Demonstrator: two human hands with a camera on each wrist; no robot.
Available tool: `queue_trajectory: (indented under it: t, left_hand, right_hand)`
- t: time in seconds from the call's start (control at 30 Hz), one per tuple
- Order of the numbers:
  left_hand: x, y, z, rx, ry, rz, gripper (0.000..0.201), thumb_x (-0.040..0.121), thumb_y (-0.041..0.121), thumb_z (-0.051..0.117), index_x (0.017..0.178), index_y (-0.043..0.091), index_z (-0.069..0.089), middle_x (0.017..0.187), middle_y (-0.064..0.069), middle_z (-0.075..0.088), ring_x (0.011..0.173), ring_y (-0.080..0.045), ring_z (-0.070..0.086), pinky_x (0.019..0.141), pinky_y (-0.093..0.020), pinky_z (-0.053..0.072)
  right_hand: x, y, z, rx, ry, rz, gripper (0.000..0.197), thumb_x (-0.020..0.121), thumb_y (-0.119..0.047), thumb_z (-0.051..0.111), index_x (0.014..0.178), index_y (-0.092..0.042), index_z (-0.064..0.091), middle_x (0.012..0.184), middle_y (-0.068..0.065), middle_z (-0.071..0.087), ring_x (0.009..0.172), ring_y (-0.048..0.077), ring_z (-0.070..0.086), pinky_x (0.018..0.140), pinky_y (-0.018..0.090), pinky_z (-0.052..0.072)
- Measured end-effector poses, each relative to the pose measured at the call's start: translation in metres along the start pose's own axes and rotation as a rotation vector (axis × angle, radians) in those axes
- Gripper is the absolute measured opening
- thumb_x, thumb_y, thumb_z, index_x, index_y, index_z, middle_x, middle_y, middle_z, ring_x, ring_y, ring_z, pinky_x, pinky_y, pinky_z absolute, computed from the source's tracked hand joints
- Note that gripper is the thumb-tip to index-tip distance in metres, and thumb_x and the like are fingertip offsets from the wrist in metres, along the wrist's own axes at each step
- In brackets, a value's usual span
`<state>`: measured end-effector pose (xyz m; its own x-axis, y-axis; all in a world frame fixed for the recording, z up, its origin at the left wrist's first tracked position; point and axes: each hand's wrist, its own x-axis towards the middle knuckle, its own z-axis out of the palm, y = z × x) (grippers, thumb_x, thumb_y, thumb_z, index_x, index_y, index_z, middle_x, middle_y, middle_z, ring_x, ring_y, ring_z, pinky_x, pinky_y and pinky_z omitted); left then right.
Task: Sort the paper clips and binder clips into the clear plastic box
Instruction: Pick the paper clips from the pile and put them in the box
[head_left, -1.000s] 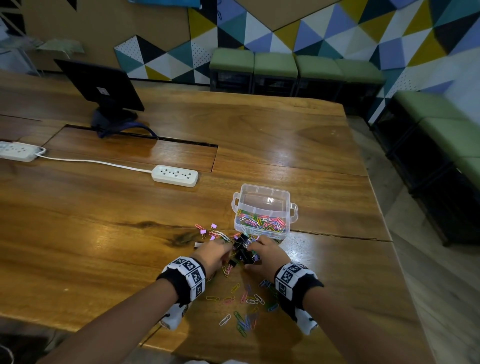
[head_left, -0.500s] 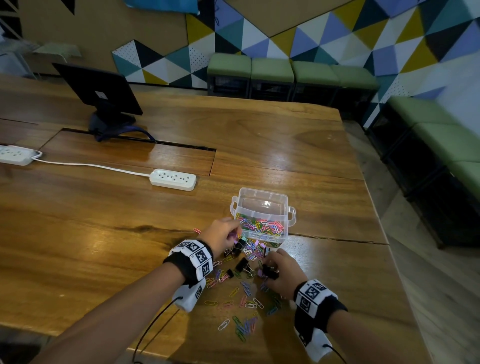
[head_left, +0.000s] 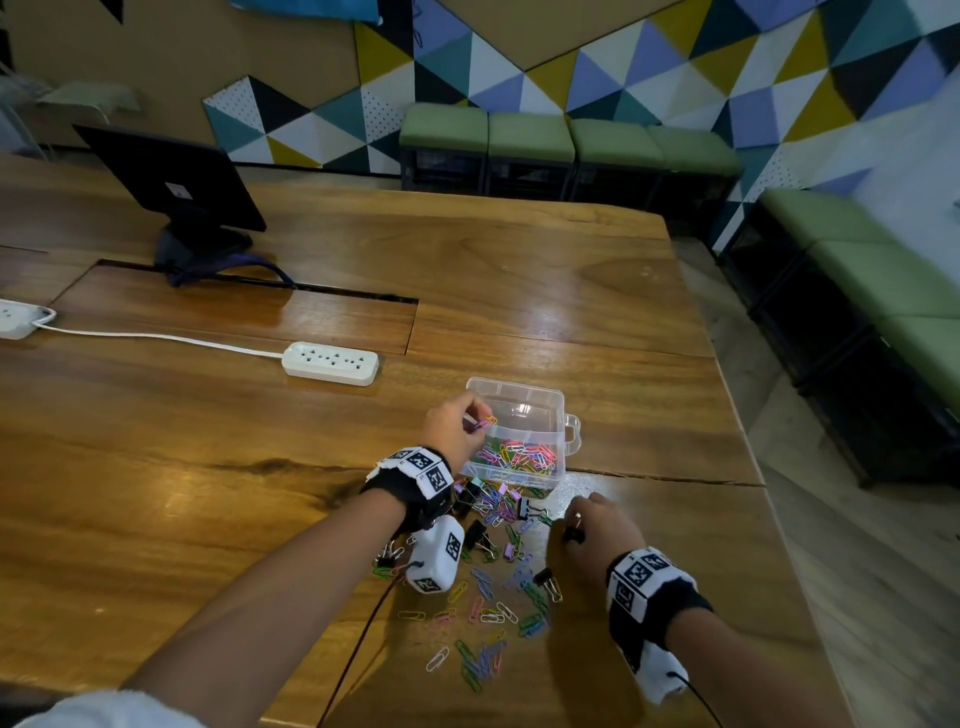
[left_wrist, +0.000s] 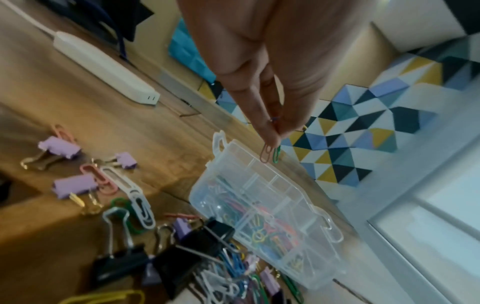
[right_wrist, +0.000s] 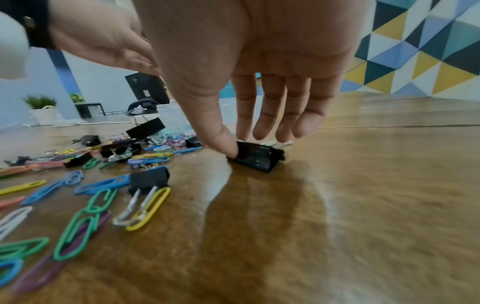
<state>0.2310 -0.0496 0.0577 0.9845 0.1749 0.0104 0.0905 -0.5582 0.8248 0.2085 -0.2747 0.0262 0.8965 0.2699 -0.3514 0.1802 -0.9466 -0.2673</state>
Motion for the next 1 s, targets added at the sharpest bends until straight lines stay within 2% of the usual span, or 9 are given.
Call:
queue_trajectory:
  t: [0.13, 0.23, 0.33, 0.43, 0.53, 0.67, 0.73, 0.87, 1.0]
  left_hand:
    - [0.006, -0.007, 0.007, -0.09, -0.059, -0.105, 0.026, 0.079, -0.006, 0.066, 0.079, 0.019, 0.06, 0.093, -0.006, 0.067, 0.089, -0.023, 0.068, 0.085, -0.039, 0.057]
    - [0.004, -0.014, 0.01, -0.009, -0.155, -0.135, 0.023, 0.085, -0.007, 0.057, 0.089, 0.012, 0.069, 0.104, -0.005, 0.071, 0.099, -0.018, 0.066, 0.091, -0.028, 0.053]
    - [-0.001, -0.018, 0.007, 0.027, -0.148, -0.117, 0.028, 0.088, -0.006, 0.052, 0.097, 0.011, 0.073, 0.111, -0.003, 0.07, 0.103, -0.016, 0.064, 0.086, -0.022, 0.051]
    - [-0.007, -0.022, -0.002, 0.022, -0.129, -0.089, 0.027, 0.086, -0.005, 0.055, 0.097, 0.014, 0.071, 0.102, -0.001, 0.069, 0.094, -0.016, 0.064, 0.081, -0.026, 0.055]
    - [-0.02, -0.022, -0.007, 0.124, -0.163, -0.011, 0.016, 0.085, 0.003, 0.062, 0.096, 0.013, 0.069, 0.094, 0.003, 0.061, 0.088, -0.014, 0.061, 0.072, -0.014, 0.048]
    - [-0.038, -0.029, 0.0, 0.361, -0.409, 0.023, 0.035, 0.078, 0.024, 0.073, 0.11, 0.017, 0.062, 0.114, 0.0, 0.054, 0.105, -0.016, 0.053, 0.093, -0.029, 0.047]
    - [-0.045, -0.034, 0.005, 0.413, -0.494, 0.024, 0.044, 0.075, 0.026, 0.075, 0.115, 0.017, 0.059, 0.122, -0.003, 0.048, 0.112, -0.018, 0.048, 0.1, -0.032, 0.043]
    - [-0.053, -0.037, 0.009, 0.487, -0.486, 0.098, 0.024, 0.084, 0.01, 0.064, 0.108, 0.009, 0.063, 0.123, -0.009, 0.047, 0.116, -0.024, 0.049, 0.099, -0.03, 0.038]
    - [-0.05, -0.037, -0.003, 0.505, -0.468, 0.111, 0.021, 0.086, 0.011, 0.063, 0.107, 0.009, 0.066, 0.121, -0.008, 0.053, 0.114, -0.023, 0.052, 0.096, -0.03, 0.04]
  right_hand:
    - [0.003, -0.019, 0.0, 0.038, 0.031, -0.146, 0.02, 0.085, -0.022, 0.055, 0.105, -0.018, 0.059, 0.11, 0.0, 0.053, 0.1, 0.017, 0.051, 0.078, 0.021, 0.04]
    - [0.008, -0.036, 0.001, 0.091, 0.02, -0.218, 0.02, 0.085, -0.017, 0.056, 0.104, -0.013, 0.063, 0.108, 0.004, 0.055, 0.1, 0.021, 0.054, 0.08, 0.025, 0.042]
    - [0.016, -0.049, 0.005, 0.103, 0.005, -0.257, 0.022, 0.085, -0.009, 0.053, 0.103, -0.013, 0.066, 0.105, 0.007, 0.058, 0.099, 0.024, 0.057, 0.081, 0.027, 0.043]
    - [0.021, -0.057, 0.009, 0.102, -0.008, -0.292, 0.029, 0.086, -0.008, 0.049, 0.109, -0.016, 0.065, 0.11, 0.006, 0.06, 0.102, 0.024, 0.057, 0.087, 0.033, 0.048]
    - [0.025, -0.065, 0.013, 0.097, 0.015, -0.32, 0.036, 0.085, -0.005, 0.05, 0.117, -0.015, 0.061, 0.117, 0.005, 0.059, 0.107, 0.023, 0.056, 0.092, 0.035, 0.048]
    - [0.03, -0.073, 0.019, 0.151, 0.013, -0.331, 0.04, 0.083, -0.006, 0.057, 0.123, -0.011, 0.056, 0.118, 0.009, 0.057, 0.109, 0.024, 0.053, 0.096, 0.028, 0.039]
    - [0.03, -0.075, 0.022, 0.152, 0.025, -0.331, 0.037, 0.082, -0.01, 0.059, 0.119, -0.007, 0.057, 0.117, 0.013, 0.056, 0.108, 0.027, 0.052, 0.095, 0.029, 0.038]
    - [0.033, -0.074, 0.029, 0.076, 0.011, -0.315, 0.047, 0.08, -0.013, 0.064, 0.125, -0.009, 0.053, 0.123, 0.012, 0.05, 0.115, 0.028, 0.048, 0.102, 0.033, 0.039]
    - [0.034, -0.07, 0.029, -0.017, -0.037, -0.318, 0.059, 0.082, -0.019, 0.064, 0.136, -0.013, 0.041, 0.134, 0.007, 0.044, 0.125, 0.028, 0.039, 0.108, 0.034, 0.031]
